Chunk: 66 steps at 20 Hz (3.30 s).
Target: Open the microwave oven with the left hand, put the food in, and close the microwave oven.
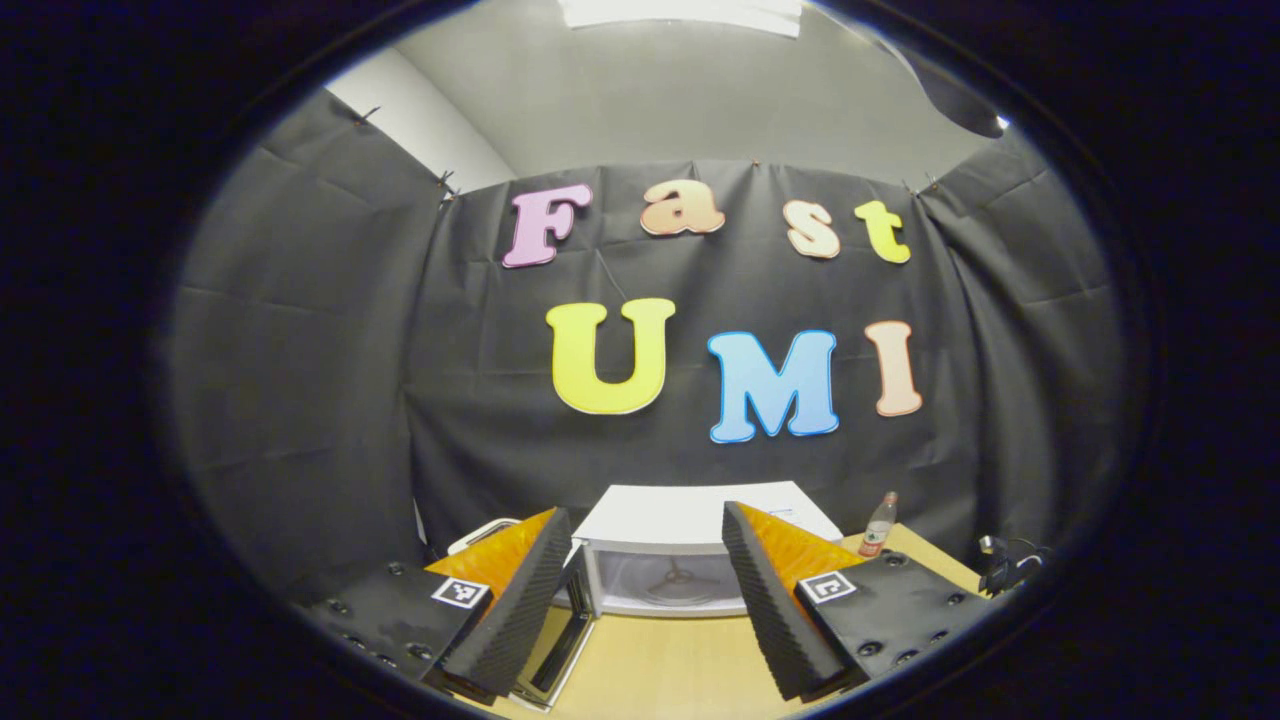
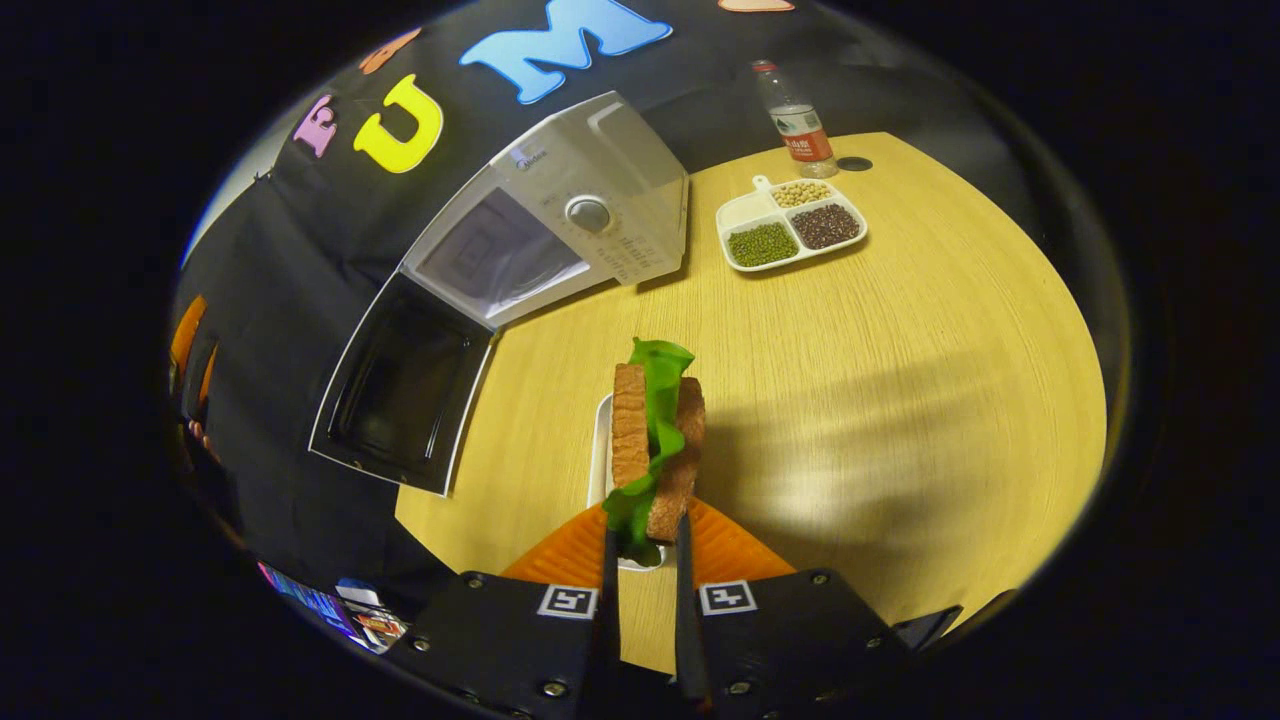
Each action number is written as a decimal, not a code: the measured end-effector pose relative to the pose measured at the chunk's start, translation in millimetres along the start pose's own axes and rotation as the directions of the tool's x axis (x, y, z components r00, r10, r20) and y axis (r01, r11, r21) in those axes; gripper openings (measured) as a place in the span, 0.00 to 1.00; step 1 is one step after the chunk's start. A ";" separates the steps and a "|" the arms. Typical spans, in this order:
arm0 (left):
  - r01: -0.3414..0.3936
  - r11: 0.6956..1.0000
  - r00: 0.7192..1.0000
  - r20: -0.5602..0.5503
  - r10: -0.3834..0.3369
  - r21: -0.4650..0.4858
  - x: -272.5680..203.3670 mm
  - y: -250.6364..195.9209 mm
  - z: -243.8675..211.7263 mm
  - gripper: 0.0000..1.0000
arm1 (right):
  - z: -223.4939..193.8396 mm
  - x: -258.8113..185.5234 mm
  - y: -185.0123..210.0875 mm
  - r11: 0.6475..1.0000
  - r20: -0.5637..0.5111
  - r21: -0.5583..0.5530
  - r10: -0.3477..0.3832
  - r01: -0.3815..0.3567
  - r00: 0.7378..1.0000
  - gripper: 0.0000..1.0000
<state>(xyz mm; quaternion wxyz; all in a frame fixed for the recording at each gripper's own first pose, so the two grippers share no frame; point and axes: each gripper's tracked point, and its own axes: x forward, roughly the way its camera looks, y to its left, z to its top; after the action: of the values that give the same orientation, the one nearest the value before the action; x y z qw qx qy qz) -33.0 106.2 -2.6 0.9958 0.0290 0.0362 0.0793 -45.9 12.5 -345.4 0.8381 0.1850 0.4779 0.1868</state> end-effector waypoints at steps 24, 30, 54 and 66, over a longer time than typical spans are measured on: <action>0.066 0.997 0.995 0.078 -0.062 -0.047 -36.1 150.7 23.4 0.96 | 122.7 35.7 233.1 0.803 0.479 0.340 0.300 -0.489 0.825 0.23; 0.007 0.999 0.997 0.074 -0.004 -0.048 -41.7 162.7 24.6 0.97 | 149.0 93.0 238.8 0.765 0.481 0.416 0.273 -0.491 0.833 0.22; -0.198 0.980 0.980 -0.007 0.197 -0.022 -30.0 232.1 -1.1 0.98 | 234.7 261.3 217.3 0.564 0.573 0.684 -0.021 -0.463 0.820 0.23; -0.218 0.976 0.976 -0.027 0.217 -0.025 -10.3 255.5 -15.1 0.96 | 242.6 322.1 219.8 0.442 0.526 0.802 -0.207 -0.401 0.825 0.24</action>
<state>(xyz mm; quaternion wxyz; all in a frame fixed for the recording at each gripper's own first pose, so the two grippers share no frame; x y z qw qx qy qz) -84.1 357.2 -0.7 0.9809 0.0179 0.0437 0.1886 287.7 327.8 -358.5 0.6992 0.6704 0.2253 -0.1044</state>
